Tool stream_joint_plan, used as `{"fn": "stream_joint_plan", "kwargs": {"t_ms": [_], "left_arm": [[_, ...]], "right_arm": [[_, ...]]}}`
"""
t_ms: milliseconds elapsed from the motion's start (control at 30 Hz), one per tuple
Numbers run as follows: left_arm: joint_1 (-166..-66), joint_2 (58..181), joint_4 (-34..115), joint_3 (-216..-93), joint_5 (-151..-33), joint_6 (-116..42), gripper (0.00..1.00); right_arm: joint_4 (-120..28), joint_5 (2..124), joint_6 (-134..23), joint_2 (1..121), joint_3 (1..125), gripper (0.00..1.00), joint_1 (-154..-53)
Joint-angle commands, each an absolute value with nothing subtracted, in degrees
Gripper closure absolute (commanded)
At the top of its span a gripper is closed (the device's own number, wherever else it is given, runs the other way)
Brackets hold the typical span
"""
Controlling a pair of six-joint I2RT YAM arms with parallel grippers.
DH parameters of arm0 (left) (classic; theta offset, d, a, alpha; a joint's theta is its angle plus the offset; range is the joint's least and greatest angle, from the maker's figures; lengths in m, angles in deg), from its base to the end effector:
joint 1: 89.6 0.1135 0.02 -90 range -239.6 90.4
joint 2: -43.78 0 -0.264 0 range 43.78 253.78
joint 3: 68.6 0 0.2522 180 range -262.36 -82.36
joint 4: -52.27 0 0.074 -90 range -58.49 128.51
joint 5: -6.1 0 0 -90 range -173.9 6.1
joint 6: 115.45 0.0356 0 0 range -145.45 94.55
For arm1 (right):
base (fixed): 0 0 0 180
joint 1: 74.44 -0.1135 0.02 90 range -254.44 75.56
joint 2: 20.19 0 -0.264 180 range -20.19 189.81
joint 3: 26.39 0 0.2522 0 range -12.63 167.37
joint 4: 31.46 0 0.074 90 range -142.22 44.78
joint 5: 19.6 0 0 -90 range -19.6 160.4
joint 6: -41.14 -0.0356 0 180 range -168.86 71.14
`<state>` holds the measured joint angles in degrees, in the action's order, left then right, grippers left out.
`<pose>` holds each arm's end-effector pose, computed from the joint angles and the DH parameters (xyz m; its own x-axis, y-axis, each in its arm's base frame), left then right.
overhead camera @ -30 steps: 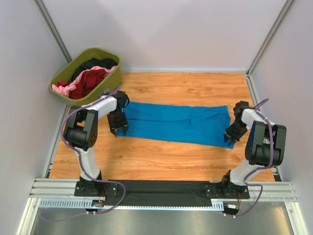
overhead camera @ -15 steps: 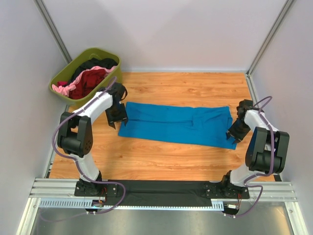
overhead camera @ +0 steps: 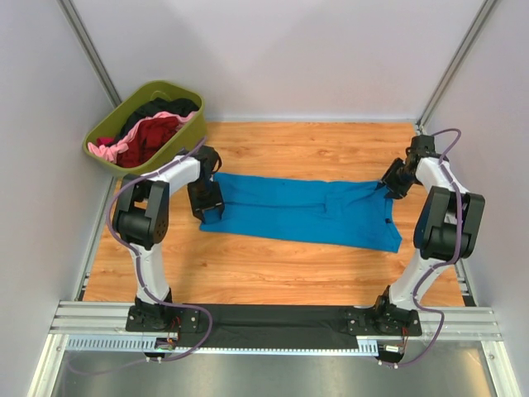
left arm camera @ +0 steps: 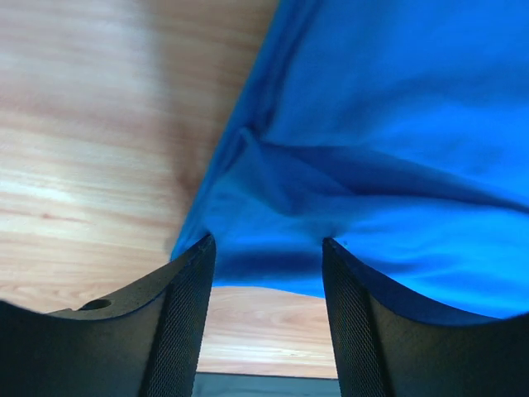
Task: Fold and stack the t-shirts
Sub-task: Fold the tshirt
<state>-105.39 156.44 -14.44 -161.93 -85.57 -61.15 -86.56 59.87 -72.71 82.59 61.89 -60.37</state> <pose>0.3531 -0.1009 0.1643 -0.9394 -0.3405 -0.0391 -0.3377 0.9391 -0.0639 0.3513 -0.0813 0.2056 -0.7599 0.6003 -0.2495 0.5297 0.7943 0.2976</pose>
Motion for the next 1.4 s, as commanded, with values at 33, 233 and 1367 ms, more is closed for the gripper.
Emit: {"fn": "stream_joint_plan", "kwargs": {"t_ms": [33, 233, 1367], "left_arm": [[-105.59, 154.09, -17.04, -159.80, -81.79, -62.54, 0.37], [-105.59, 151.62, -17.13, -168.48, -86.18, -61.05, 0.38], [-103.05, 180.53, -16.07, -197.23, -86.89, -59.99, 0.37]], "right_arm": [[-82.50, 56.26, -71.18, 87.56, 67.96, 0.58, -58.80], [-82.05, 55.55, -68.81, 89.32, 71.22, 0.60, -56.60], [-72.64, 53.70, -67.58, 95.38, 65.76, 1.00, -51.32]]}}
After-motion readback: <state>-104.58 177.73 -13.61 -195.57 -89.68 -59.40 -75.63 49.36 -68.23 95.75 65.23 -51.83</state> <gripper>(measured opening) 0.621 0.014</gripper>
